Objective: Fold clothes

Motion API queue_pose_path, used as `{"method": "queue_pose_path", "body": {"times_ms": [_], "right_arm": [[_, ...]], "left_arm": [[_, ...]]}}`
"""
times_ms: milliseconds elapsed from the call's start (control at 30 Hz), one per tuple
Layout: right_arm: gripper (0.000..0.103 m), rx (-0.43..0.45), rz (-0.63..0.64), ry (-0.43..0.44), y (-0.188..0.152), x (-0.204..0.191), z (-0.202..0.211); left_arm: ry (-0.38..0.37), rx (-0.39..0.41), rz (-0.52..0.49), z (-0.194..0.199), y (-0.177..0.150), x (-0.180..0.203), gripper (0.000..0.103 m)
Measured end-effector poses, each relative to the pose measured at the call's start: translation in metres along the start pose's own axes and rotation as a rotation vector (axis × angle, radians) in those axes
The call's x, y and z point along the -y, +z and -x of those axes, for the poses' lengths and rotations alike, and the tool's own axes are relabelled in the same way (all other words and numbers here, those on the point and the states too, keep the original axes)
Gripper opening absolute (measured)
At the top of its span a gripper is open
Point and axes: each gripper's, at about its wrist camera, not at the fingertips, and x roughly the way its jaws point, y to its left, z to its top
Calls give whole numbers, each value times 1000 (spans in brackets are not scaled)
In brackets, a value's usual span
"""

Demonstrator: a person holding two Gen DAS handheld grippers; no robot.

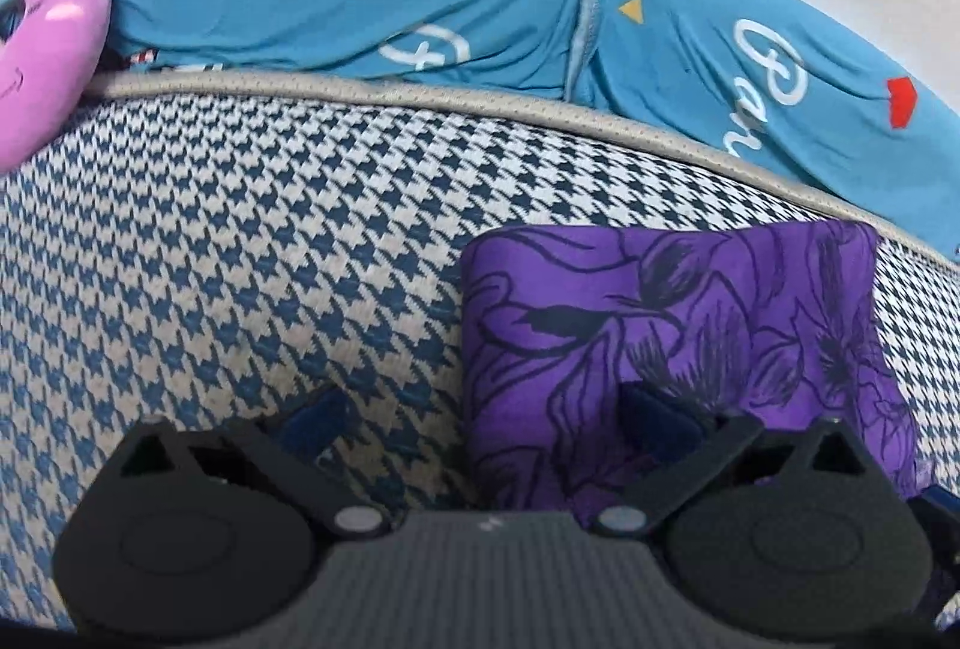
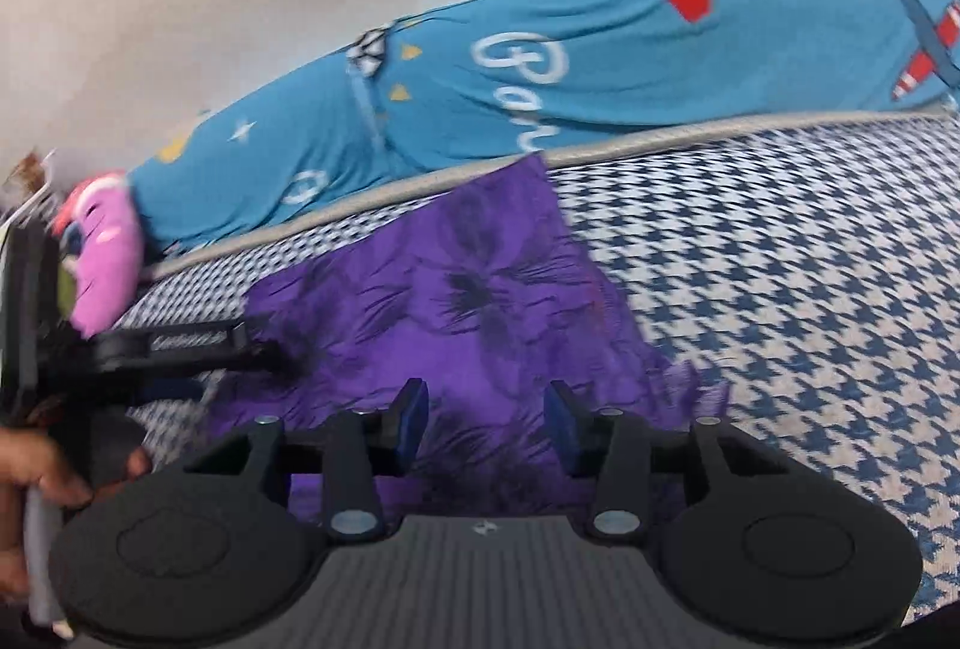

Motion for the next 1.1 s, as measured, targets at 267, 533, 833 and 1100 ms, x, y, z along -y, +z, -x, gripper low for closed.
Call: {"method": "queue_pose_path", "body": {"times_ms": [267,533,833,1100], "right_arm": [[46,-46,70,51,-10,-17,3],[47,-96,120,45,-19,-23,-1],[54,-126,131,6,-25,-22,-16],[57,-143,131,-25,-23,-25,-25]], "left_arm": [[-1,1,-48,16,-11,6,103],[4,-19,-84,29,-21,7,103],[25,-61,-134,19,-32,12,103],[37,-94,-143,4,-38,16,103]]}}
